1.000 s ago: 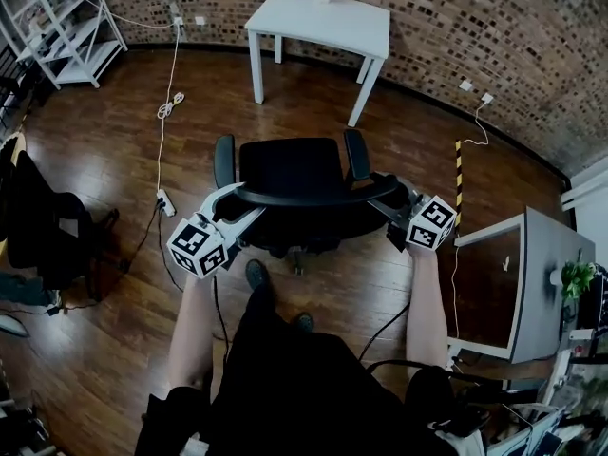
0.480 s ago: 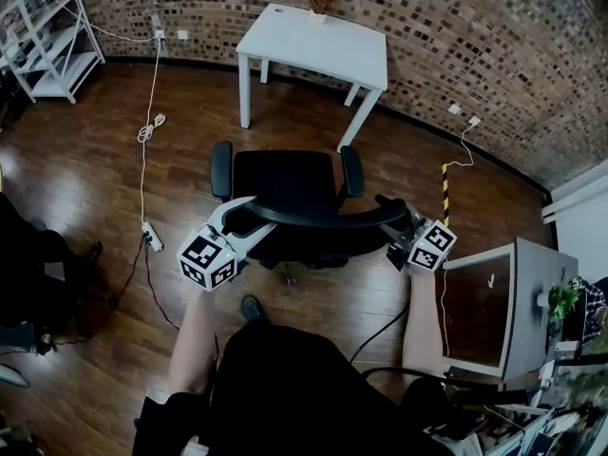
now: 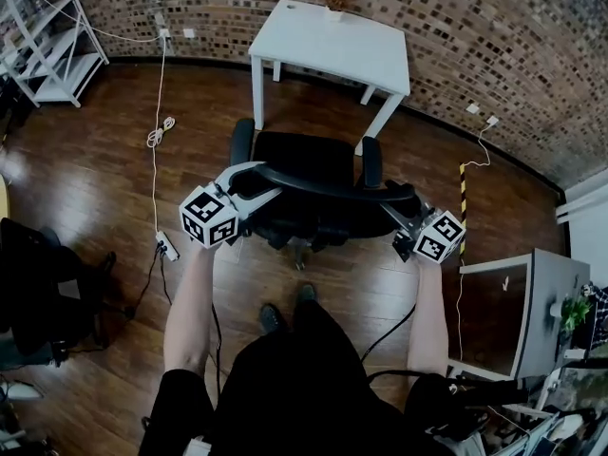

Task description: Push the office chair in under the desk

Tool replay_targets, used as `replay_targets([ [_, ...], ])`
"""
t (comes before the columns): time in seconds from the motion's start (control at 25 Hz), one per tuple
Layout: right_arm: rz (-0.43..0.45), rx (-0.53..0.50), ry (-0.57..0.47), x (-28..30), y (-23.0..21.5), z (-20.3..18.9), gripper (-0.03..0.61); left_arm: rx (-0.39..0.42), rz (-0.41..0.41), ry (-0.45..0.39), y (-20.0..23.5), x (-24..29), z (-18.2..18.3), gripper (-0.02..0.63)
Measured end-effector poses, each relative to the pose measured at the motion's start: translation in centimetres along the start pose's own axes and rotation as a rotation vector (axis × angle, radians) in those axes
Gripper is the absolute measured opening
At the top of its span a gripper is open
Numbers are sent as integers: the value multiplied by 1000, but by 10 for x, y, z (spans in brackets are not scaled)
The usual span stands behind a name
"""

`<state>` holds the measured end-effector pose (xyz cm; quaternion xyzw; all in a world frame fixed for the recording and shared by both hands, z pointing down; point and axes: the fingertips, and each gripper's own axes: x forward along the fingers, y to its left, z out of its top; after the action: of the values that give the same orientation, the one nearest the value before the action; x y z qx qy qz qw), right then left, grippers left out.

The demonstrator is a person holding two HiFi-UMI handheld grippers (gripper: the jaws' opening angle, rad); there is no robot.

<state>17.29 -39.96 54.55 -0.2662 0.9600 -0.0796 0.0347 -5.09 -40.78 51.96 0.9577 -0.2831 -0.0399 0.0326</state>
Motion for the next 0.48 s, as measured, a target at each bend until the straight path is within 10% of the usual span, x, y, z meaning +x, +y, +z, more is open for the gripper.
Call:
replay_targets([
  [0.48,-151,19,-12,65,-91,68,230,-59,-84,20,127,94,39,345],
])
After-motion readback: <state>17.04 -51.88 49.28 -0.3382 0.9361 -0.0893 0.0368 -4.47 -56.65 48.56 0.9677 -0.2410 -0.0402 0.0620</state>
